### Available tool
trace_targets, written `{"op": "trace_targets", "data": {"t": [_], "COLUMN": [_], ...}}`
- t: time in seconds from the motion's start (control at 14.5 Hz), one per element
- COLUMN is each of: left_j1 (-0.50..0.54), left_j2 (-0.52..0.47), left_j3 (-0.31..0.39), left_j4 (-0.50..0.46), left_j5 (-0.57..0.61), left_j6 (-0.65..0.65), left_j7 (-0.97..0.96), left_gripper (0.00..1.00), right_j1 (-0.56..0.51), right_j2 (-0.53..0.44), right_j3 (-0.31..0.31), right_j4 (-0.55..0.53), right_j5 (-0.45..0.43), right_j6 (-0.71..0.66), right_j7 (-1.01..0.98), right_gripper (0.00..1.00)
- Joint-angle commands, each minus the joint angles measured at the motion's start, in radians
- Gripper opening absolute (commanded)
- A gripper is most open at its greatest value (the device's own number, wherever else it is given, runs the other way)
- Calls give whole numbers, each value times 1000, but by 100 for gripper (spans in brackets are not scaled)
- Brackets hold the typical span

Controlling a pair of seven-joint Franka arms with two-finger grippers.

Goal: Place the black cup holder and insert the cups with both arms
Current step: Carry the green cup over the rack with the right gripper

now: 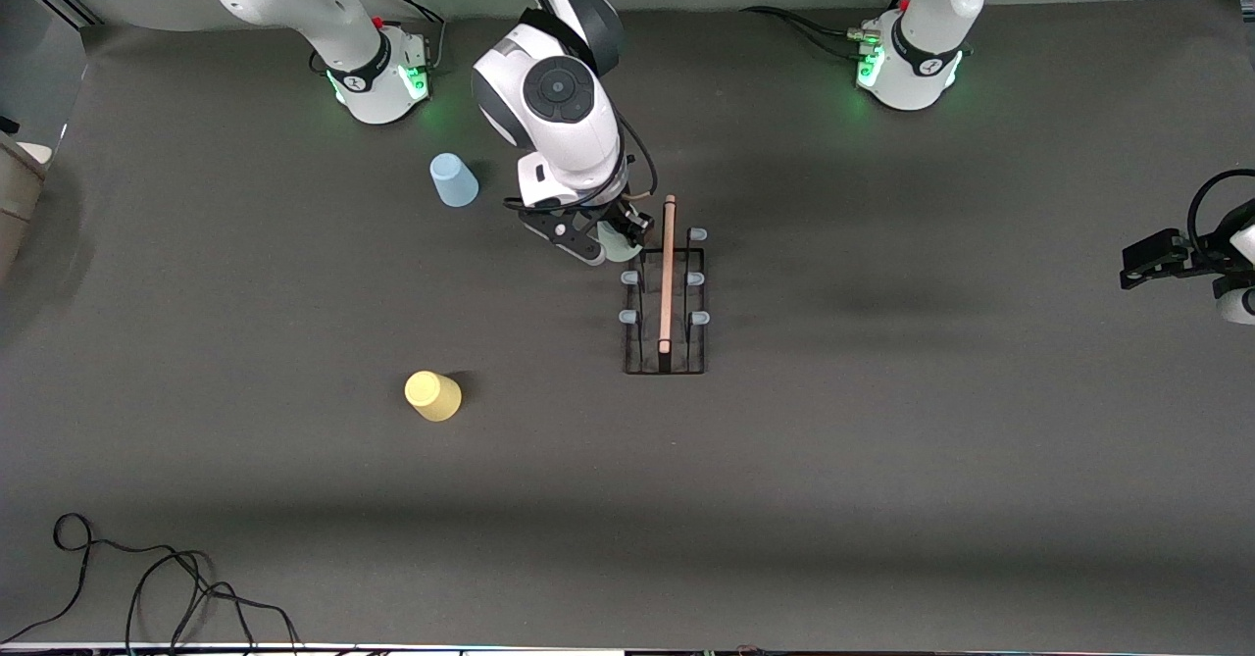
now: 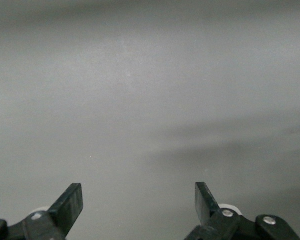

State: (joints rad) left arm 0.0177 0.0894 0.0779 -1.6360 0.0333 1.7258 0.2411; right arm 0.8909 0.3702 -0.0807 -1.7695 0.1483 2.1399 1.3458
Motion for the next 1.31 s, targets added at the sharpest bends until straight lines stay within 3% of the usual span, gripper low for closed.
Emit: {"op": "trace_targets", "data": {"t": [0.0,0.28,0.35,0.41,0.55,0.62,0.76,1.24], "left_j1": [1,-8,-8,-5,-2,-4,-11,-13], "left_j2": [-20,-17,-17,-14,-5,-2,-2,-2], "left_j3": [-3,-4,-4,-4,-4,-4,-6,-20], "left_j4": [15,27,33,42,60,64,64,64], "left_j5": [-3,-3,-3,-3,-3,-3,-3,-1], "left_j6": [-38,-40,-40,-40,-34,-34,-43,-37], "left_j7": [9,-22,-34,-34,-35,-39,-55,-101], "left_gripper": [100,100,100,100,100,100,100,100], "right_j1": [11,28,28,28,28,28,26,-27], "right_j2": [19,47,50,50,50,50,50,-8], "right_j3": [-5,-5,-5,-5,-5,-5,-7,-24], "right_j4": [-1,-1,1,1,1,1,1,10], "right_j5": [7,8,8,8,8,8,8,2], "right_j6": [20,57,58,57,57,57,57,6], "right_j7": [15,19,19,19,19,19,19,-92], "right_gripper": [0,1,14,38,56,75,98,100]}}
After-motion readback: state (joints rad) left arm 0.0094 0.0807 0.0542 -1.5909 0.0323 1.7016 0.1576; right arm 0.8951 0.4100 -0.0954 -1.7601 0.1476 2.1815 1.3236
